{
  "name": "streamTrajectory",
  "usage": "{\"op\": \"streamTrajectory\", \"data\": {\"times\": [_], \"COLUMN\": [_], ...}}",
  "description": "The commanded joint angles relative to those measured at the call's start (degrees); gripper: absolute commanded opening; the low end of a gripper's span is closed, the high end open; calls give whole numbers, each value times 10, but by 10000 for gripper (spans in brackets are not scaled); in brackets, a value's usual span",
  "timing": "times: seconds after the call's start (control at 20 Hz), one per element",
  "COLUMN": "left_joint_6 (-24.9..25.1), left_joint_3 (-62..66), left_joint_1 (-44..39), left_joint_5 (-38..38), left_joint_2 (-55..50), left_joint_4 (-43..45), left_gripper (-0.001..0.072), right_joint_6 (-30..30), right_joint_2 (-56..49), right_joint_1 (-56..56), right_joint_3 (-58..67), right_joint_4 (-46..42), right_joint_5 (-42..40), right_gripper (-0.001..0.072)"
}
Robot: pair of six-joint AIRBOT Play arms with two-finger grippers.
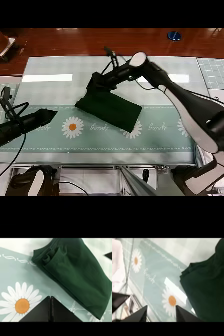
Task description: Fold the shirts.
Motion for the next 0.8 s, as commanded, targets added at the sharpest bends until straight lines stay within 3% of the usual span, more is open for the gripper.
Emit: {"op": "streamTrajectory", "data": {"times": [0.0,0.1,0.2,0.3,0.35,0.45,0.55,0.65,0.75], "left_joint_6": [2,2,15,17,17,17,17,17,17], "left_joint_3": [-6,-6,-6,-7,-8,-8,-8,-8,-8], "left_joint_1": [0,0,0,0,-1,-6,-7,-7,-7], "left_joint_5": [-3,-15,-24,-31,-33,-32,-32,-32,-33], "left_joint_2": [-3,-3,-3,-3,-3,-3,-3,-3,-3], "left_joint_4": [-1,-1,-2,-1,-1,-2,-2,-2,-2], "left_gripper": [18,18,18,18,18,18,18,18,18], "right_joint_6": [38,105,213,379,464,559,561,490,373], "right_joint_2": [89,210,353,519,592,685,703,669,603], "right_joint_1": [-51,-64,-63,-63,-63,-63,-63,-63,-65], "right_joint_3": [-3,-63,-197,-389,-484,-643,-747,-789,-783], "right_joint_4": [-171,-418,-631,-745,-759,-708,-572,-431,-308], "right_joint_5": [139,147,68,-42,-72,-125,-191,-258,-286], "right_gripper": [413,413,405,405,405,405,406,406,406]}}
